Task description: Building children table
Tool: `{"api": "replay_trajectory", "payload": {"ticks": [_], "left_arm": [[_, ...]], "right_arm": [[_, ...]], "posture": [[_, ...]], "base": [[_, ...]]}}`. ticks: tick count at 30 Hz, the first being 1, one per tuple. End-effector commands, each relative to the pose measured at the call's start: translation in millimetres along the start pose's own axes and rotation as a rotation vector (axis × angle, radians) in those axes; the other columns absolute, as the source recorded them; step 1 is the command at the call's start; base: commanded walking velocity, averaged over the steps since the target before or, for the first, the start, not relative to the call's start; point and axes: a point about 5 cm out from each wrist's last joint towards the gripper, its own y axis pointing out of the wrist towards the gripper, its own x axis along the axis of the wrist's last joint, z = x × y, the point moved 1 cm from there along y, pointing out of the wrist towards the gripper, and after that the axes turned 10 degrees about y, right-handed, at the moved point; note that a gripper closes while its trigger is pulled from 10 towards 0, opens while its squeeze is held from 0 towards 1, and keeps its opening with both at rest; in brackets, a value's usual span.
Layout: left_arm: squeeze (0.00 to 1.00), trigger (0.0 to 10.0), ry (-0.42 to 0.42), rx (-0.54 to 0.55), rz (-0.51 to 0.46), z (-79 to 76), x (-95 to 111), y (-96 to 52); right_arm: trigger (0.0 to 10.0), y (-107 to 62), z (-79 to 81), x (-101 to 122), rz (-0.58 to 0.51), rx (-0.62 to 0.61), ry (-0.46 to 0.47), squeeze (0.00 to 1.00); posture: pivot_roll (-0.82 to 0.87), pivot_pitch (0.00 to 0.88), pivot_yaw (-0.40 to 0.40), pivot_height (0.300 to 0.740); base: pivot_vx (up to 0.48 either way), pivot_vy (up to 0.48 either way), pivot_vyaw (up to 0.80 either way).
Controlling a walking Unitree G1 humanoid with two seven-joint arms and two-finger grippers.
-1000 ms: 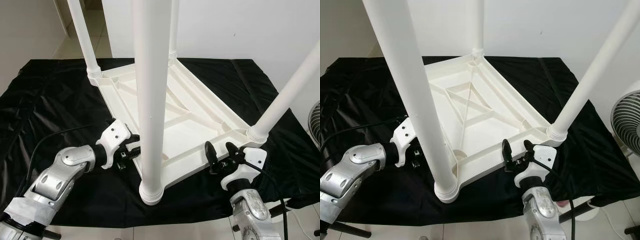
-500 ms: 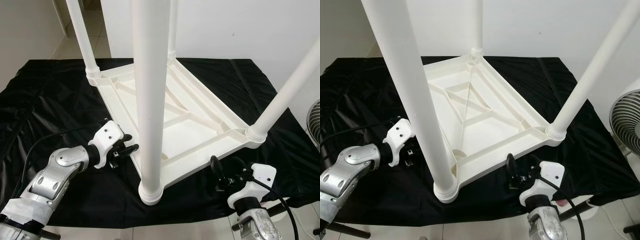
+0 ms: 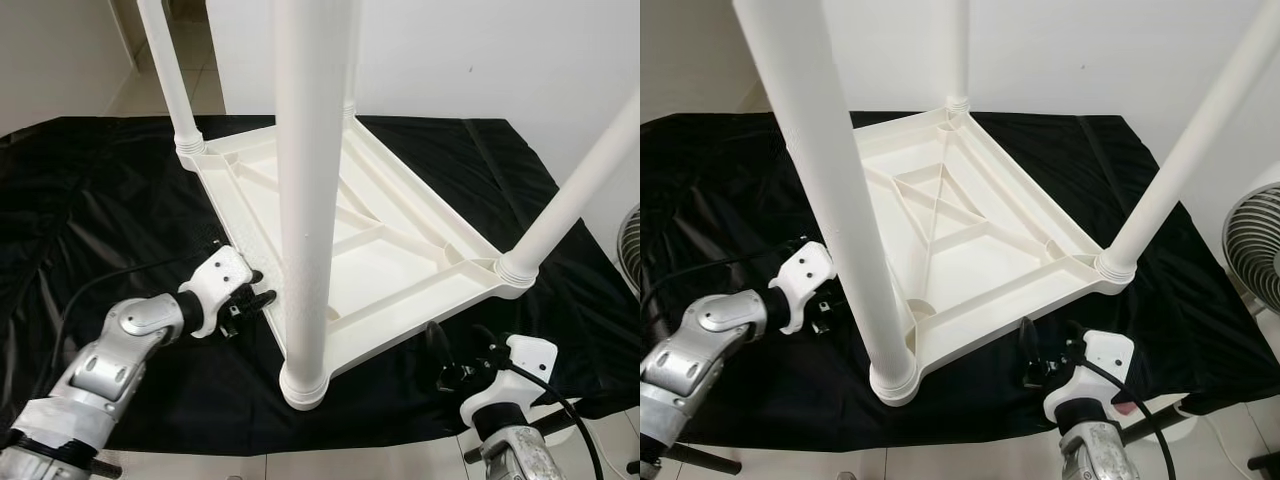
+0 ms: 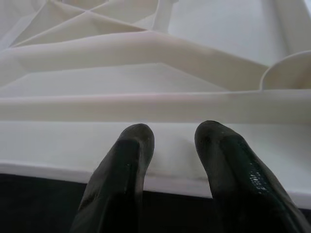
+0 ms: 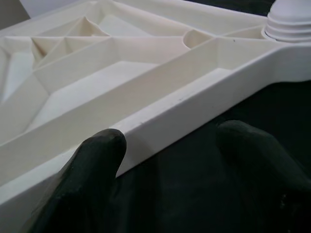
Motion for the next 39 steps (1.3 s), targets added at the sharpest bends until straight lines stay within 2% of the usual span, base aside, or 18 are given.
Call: {"api": "replay_trajectory", "payload": {"ticks": [1,3,9,11,19,22,25,33,39], "left_arm": [[0.0,10.0,0.008,-0.06,-0.005,-17.4,0.3,7.1],[0.0,10.0,0.022,-0.096,-0.02,-25.1,4.1,12.9],[0.0,10.0,0.033,-0.121,-0.05,-30.6,10.0,17.2],[0.0,10.0,0.018,-0.117,-0.061,-29.9,12.3,18.4],[0.0,10.0,-0.042,-0.059,-0.092,-19.9,18.8,15.0],[0.0,10.0,-0.086,-0.033,-0.127,-15.1,25.7,10.4],[0.0,10.0,-0.144,-0.001,-0.189,-9.3,38.4,2.6],[0.0,10.0,-0.168,0.027,-0.216,-6.3,44.9,-3.3],[0.0,10.0,-0.206,0.039,-0.266,-7.2,59.6,-4.8]], "right_arm": [[10.0,-0.8,-2.5,0.2,0.007,-0.031,0.023,0.0],[10.0,0.5,-7.5,1.7,-0.007,-0.09,0.045,0.0],[10.0,-2.7,-17.7,2.5,-0.026,-0.189,0.039,0.0],[10.0,-5.2,-22.9,3.6,-0.034,-0.219,0.002,0.0],[10.0,-7.5,-27.5,0.7,-0.017,-0.245,-0.016,0.0],[10.0,-0.6,-31.6,1.7,-0.021,-0.252,-0.036,0.0],[10.0,15.6,-40.6,8.1,-0.044,-0.263,-0.067,0.0],[10.0,29.7,-53.3,13.6,-0.063,-0.3,-0.111,0.0],[10.0,45.2,-64.0,12.0,-0.061,-0.353,-0.123,0.0]], "posture": [[-0.04,0.143,0.01,0.74],[-0.04,0.145,0.013,0.74],[-0.05,0.151,0.021,0.74],[-0.05,0.151,0.021,0.74],[-0.06,0.155,0.031,0.74],[-0.06,0.155,0.03,0.74],[-0.05,0.156,0.027,0.74],[-0.04,0.159,0.018,0.74],[-0.02,0.161,0.009,0.74]], "base": [[0.0,0.0,0.0],[0.0,0.0,0.0],[0.0,0.0,0.0],[0.0,0.0,0.0],[0.0,0.0,0.0],[0.0,0.0,0.0],[0.0,0.0,0.0],[0.0,0.0,0.0],[0.0,0.0,0.0]]}}
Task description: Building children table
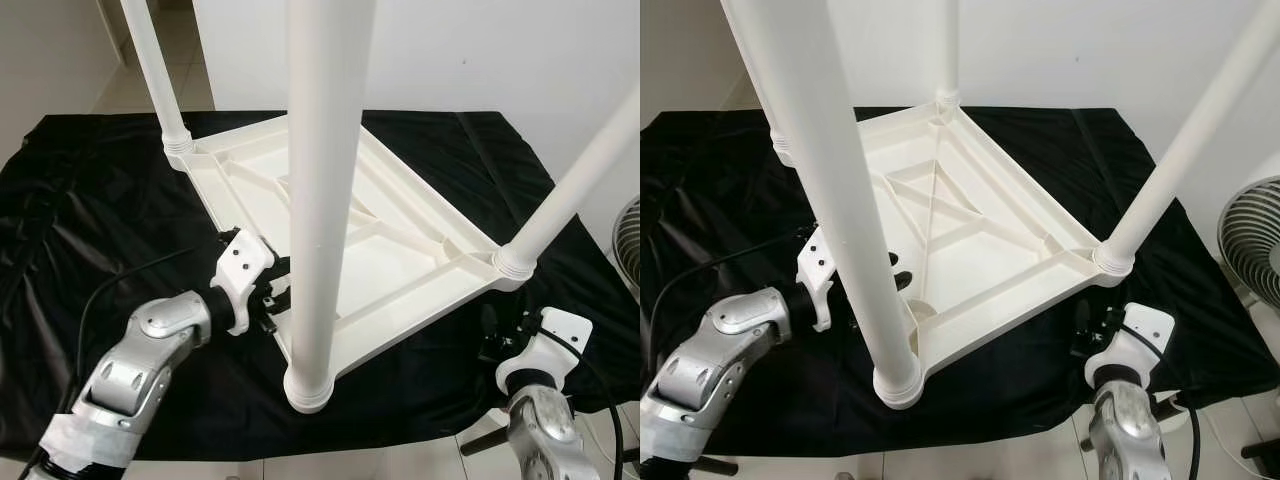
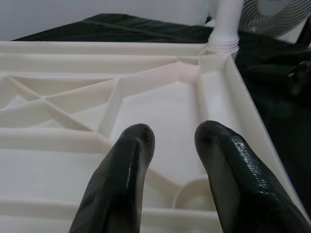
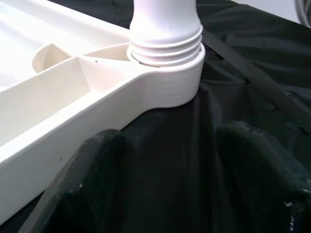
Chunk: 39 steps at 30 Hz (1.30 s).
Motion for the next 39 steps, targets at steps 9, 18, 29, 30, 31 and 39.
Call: {"api": "replay_trajectory", "payload": {"ticks": [9,18,29,30,31,39], "left_arm": [[0.0,10.0,-0.045,0.046,-0.049,-0.6,19.3,1.5],[0.0,10.0,-0.083,0.086,-0.089,3.4,29.9,2.0],[0.0,10.0,-0.099,0.085,-0.128,-3.7,44.3,8.8],[0.0,10.0,-0.101,0.079,-0.134,-6.3,46.5,10.7],[0.0,10.0,-0.101,0.079,-0.134,-6.3,46.5,10.7],[0.0,10.0,-0.107,0.086,-0.167,-10.7,56.9,18.8]], "right_arm": [[10.0,22.0,-11.4,-3.4,-0.012,-0.056,-0.023,0.0],[10.0,46.4,-4.8,-2.8,-0.029,-0.041,-0.036,0.0],[10.0,70.6,15.2,2.2,-0.056,0.032,-0.054,0.0],[10.0,74.9,19.5,3.1,-0.059,0.047,-0.055,0.0],[10.0,74.9,19.5,3.1,-0.059,0.047,-0.055,0.0],[10.0,91.9,49.9,4.2,-0.062,0.135,-0.053,0.0]], "posture": [[-0.01,0.163,0.011,0.74],[0.01,0.168,0.011,0.74],[0.03,0.168,0.007,0.74],[0.03,0.168,0.007,0.74],[0.03,0.168,0.007,0.74],[0.04,0.169,-0.003,0.74]], "base": [[0.0,0.0,0.0],[0.0,0.0,0.0],[0.0,0.0,0.0],[0.0,0.0,0.0],[0.0,0.0,0.0],[0.0,0.0,0.0]]}}
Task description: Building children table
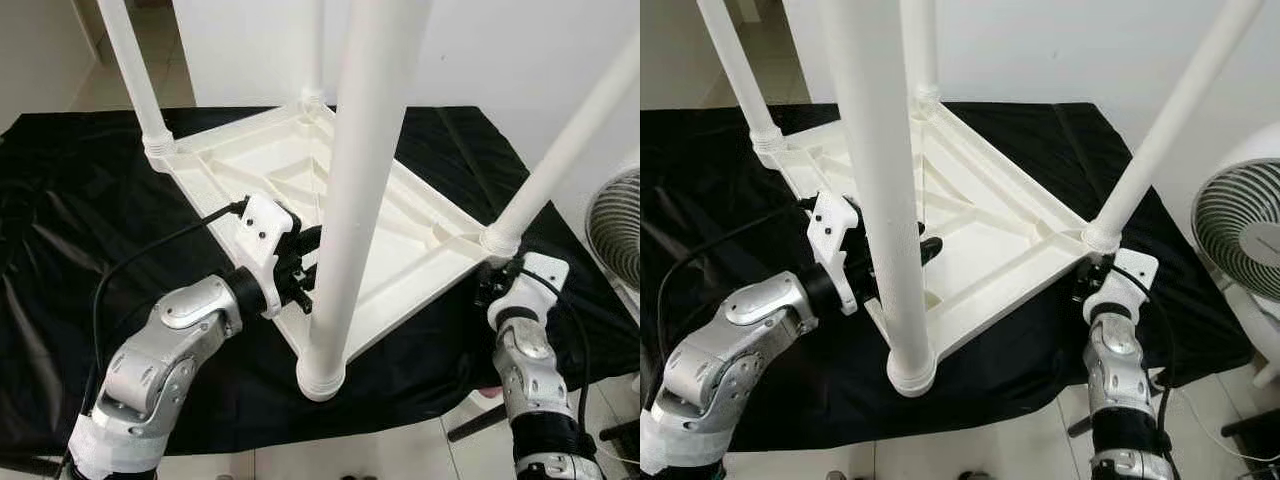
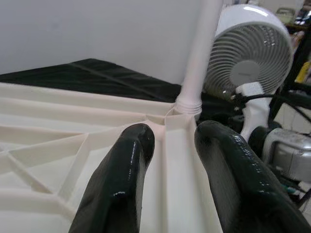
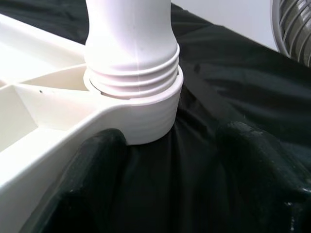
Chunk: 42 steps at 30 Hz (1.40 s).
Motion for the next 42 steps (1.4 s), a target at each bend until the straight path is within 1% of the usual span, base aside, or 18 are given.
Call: {"api": "replay_trajectory", "payload": {"ticks": [1,3,9,14,18,25,27,32,33,37,42], "left_arm": [[0.0,10.0,0.016,-0.002,-0.009,-3.1,5.8,1.4],[0.0,10.0,0.01,0.002,-0.013,-4.4,7.9,2.3],[0.0,10.0,0.0,0.013,-0.012,-5.2,10.8,3.3],[0.0,10.0,-0.007,0.006,-0.013,-7.0,12.3,3.8],[0.0,10.0,-0.013,-0.007,-0.01,-10.2,11.9,3.8],[0.0,10.0,-0.01,-0.017,-0.01,-11.0,12.1,3.9],[0.0,10.0,-0.004,-0.026,-0.019,-10.1,13.8,6.4],[0.0,10.0,0.003,-0.031,-0.03,-9.2,15.6,8.9],[0.0,10.0,0.009,-0.032,-0.034,-8.5,16.2,9.5],[0.0,10.0,0.018,-0.03,-0.04,-8.2,17.1,10.3],[0.0,10.0,0.021,-0.038,-0.045,-10.3,18.9,10.1]], "right_arm": [[10.0,3.7,25.5,5.7,-0.031,0.107,-0.007,0.0],[10.0,7.2,32.6,4.2,-0.029,0.121,-0.005,0.0],[10.0,10.0,41.3,-1.0,-0.017,0.134,0.005,0.0],[10.0,6.2,42.8,-7.4,-0.009,0.136,0.007,0.0],[10.0,-2.9,43.5,-12.8,-0.029,0.141,0.019,0.0],[10.0,-4.9,44.4,-13.2,-0.046,0.144,0.027,0.0],[10.0,-0.5,46.1,-10.6,-0.058,0.145,0.029,0.0],[10.0,5.4,48.5,-5.3,-0.069,0.147,0.028,0.0],[10.0,8.4,50.5,-2.5,-0.072,0.153,0.027,0.0],[10.0,14.0,55.6,1.9,-0.068,0.177,0.013,0.0],[10.0,16.7,61.6,3.7,-0.061,0.202,-0.001,0.0]], "posture": [[0.04,0.169,-0.003,0.74],[0.04,0.17,-0.006,0.74],[0.05,0.186,-0.005,0.74],[0.05,0.203,-0.004,0.74],[0.04,0.206,-0.01,0.74],[0.04,0.197,-0.011,0.74],[0.03,0.168,-0.018,0.74],[0.02,0.158,-0.024,0.74],[0.02,0.144,-0.032,0.74],[0.02,0.132,-0.042,0.74],[0.02,0.119,-0.05,0.74]], "base": [[0.0,0.0,0.0],[0.0,0.0,0.0],[0.0,0.0,0.0],[0.0,0.0,0.0],[0.0,0.0,0.0],[0.0,0.0,0.0],[0.0,0.0,0.0],[0.0,0.0,0.0],[0.0,0.0,0.0],[0.0,0.0,0.0],[0.0,0.0,0.0]]}}
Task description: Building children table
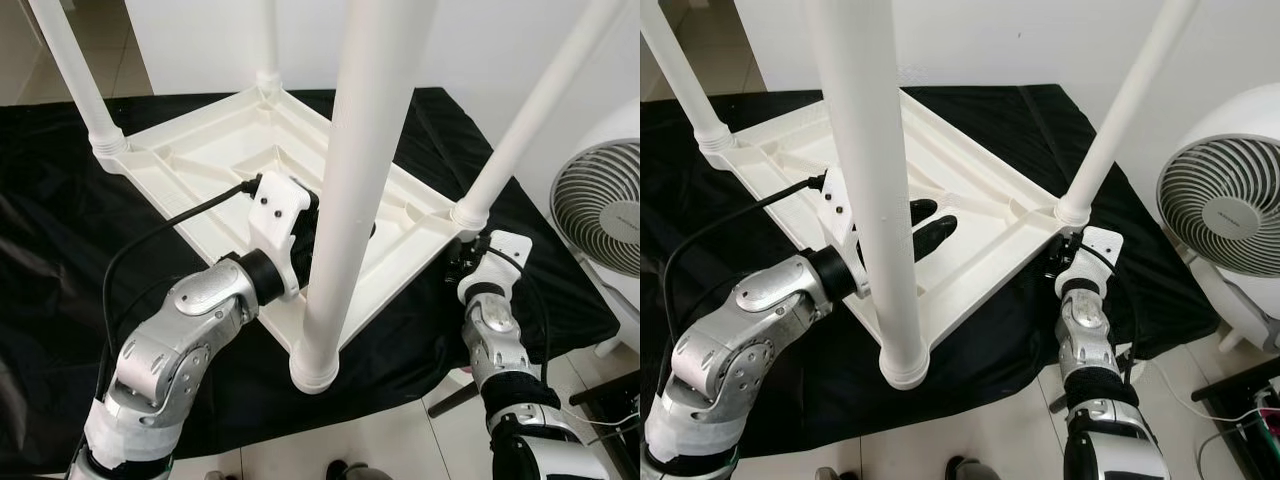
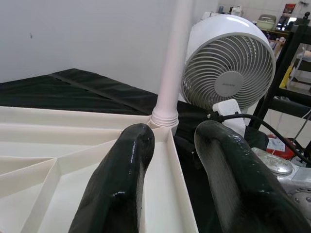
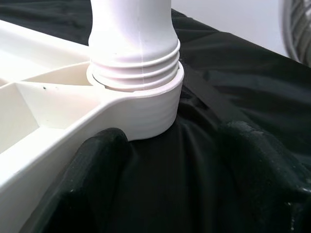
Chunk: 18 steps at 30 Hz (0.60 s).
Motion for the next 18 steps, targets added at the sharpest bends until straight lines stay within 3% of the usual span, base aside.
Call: {"api": "replay_trajectory", "payload": {"ticks": [1,10,18], "left_arm": [[0.0,10.0,0.003,-0.052,-0.014,-7.7,1.8,1.3],[0.0,10.0,0.01,-0.056,-0.024,-7.6,2.4,3.3],[0.0,10.0,0.002,-0.06,-0.029,-8.5,2.6,4.5]], "right_arm": [[10.0,2.8,24.7,5.4,-0.014,0.114,-0.024,0.0],[10.0,4.8,41.9,-1.0,0.029,0.201,-0.016,0.0],[10.0,14.0,39.4,2.1,0.051,0.184,-0.008,0.0]], "posture": [[0.02,0.119,-0.05,0.74],[0.02,0.107,-0.055,0.74],[0.01,0.11,-0.045,0.74]], "base": [[0.0,0.0,0.0],[0.0,0.0,0.0],[0.0,0.0,0.0]]}}
